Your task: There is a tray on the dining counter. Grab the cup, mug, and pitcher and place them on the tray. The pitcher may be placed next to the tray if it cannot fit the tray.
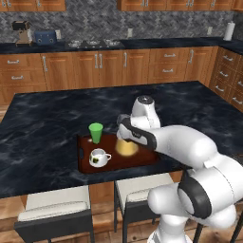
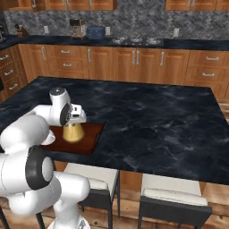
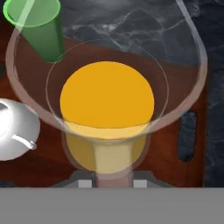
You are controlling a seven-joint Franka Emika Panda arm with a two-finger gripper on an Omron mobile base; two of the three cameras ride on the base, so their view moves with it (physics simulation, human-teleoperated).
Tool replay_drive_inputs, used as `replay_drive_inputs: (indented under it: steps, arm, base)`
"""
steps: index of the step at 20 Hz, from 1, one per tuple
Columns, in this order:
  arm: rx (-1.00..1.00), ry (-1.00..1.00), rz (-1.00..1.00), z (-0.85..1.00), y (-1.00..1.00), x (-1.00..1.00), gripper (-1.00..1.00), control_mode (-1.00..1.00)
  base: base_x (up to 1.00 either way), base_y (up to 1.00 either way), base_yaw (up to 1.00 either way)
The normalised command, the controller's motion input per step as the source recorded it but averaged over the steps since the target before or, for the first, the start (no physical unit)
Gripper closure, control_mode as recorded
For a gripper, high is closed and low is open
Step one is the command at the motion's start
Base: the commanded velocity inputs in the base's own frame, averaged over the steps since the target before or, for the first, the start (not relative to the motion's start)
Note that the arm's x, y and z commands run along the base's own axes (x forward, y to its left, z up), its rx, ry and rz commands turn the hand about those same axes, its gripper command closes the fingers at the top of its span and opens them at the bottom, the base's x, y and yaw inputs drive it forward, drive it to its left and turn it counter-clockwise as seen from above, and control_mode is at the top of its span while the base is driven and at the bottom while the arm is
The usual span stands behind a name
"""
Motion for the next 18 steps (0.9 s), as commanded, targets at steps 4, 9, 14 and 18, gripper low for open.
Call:
replay_drive_inputs:
  steps: [4, 9, 14, 18]
  arm:
    - [0.00, -0.01, 0.04, -0.32, 0.00, 0.21, 1.00, -1.00]
    - [-0.02, 0.00, 0.04, -0.38, 0.00, 0.11, 1.00, -1.00]
    - [-0.04, 0.00, 0.03, -0.41, 0.00, -0.02, -1.00, -1.00]
    - [-0.02, -0.02, 0.03, -0.28, -0.10, -0.23, -1.00, -1.00]
  base:
    - [0.00, 0.00, 0.00]
    - [0.00, 0.00, 0.00]
    - [0.00, 0.00, 0.00]
    - [0.00, 0.00, 0.00]
